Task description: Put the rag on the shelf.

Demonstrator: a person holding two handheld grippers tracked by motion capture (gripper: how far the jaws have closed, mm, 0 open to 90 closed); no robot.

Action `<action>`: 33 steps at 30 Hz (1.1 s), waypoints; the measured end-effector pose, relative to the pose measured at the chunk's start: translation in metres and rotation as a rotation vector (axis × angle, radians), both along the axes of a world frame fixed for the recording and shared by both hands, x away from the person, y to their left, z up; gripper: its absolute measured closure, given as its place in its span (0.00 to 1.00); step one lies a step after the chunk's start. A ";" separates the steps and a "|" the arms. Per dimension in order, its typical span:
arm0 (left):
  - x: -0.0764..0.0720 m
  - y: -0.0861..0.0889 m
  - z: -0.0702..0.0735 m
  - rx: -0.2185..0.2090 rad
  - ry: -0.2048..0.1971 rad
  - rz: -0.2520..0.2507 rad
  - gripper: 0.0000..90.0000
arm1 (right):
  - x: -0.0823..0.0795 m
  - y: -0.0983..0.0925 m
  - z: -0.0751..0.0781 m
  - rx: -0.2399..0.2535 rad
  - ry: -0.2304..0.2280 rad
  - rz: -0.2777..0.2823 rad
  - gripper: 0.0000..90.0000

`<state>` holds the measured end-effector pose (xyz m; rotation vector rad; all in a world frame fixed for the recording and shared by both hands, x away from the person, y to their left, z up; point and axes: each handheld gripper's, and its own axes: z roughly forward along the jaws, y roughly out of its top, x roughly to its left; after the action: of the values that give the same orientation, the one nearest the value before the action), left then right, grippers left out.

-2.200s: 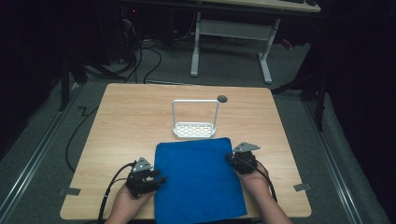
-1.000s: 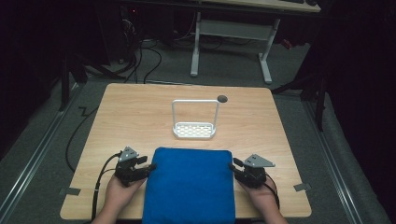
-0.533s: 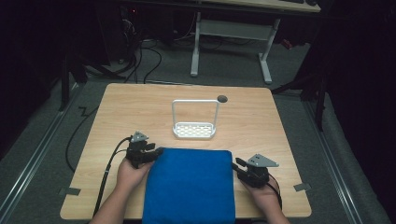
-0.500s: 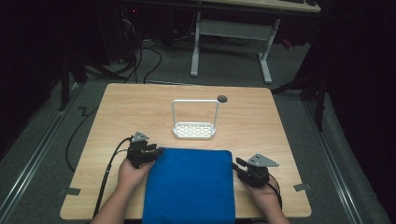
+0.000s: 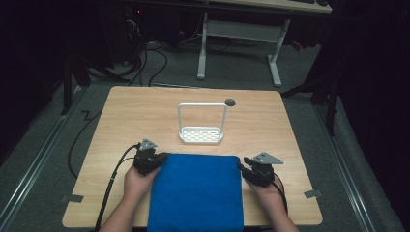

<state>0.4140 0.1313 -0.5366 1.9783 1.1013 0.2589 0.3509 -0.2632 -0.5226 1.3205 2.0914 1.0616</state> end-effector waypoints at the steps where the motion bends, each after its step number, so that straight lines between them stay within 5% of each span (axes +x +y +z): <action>1: 0.000 0.000 0.000 -0.002 0.001 0.001 0.96 | 0.010 0.002 -0.001 0.000 0.021 0.002 0.65; 8: 0.000 0.001 0.000 -0.003 0.005 -0.007 0.96 | 0.030 0.007 -0.008 -0.012 0.087 -0.001 0.69; 10: 0.001 0.002 0.000 -0.006 0.007 -0.007 0.96 | 0.031 0.015 -0.008 -0.065 0.070 -0.001 0.84; 12: 0.002 0.003 -0.001 -0.028 0.020 -0.002 0.96 | 0.033 0.018 -0.007 -0.058 0.087 -0.006 0.94; 18: 0.001 0.004 -0.001 -0.022 0.018 -0.006 0.97 | 0.036 0.022 -0.006 -0.065 0.097 -0.008 0.98; 29: -0.005 0.006 0.003 -0.046 -0.040 0.006 0.97 | 0.022 0.020 -0.002 0.032 0.013 0.016 0.98; 33: -0.013 0.006 0.008 -0.060 -0.081 -0.002 0.97 | 0.014 0.021 0.006 0.050 -0.053 0.026 0.98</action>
<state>0.4015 0.1374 -0.5289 1.8998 1.0432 0.2992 0.3653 -0.2417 -0.5164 1.2780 2.0610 1.1540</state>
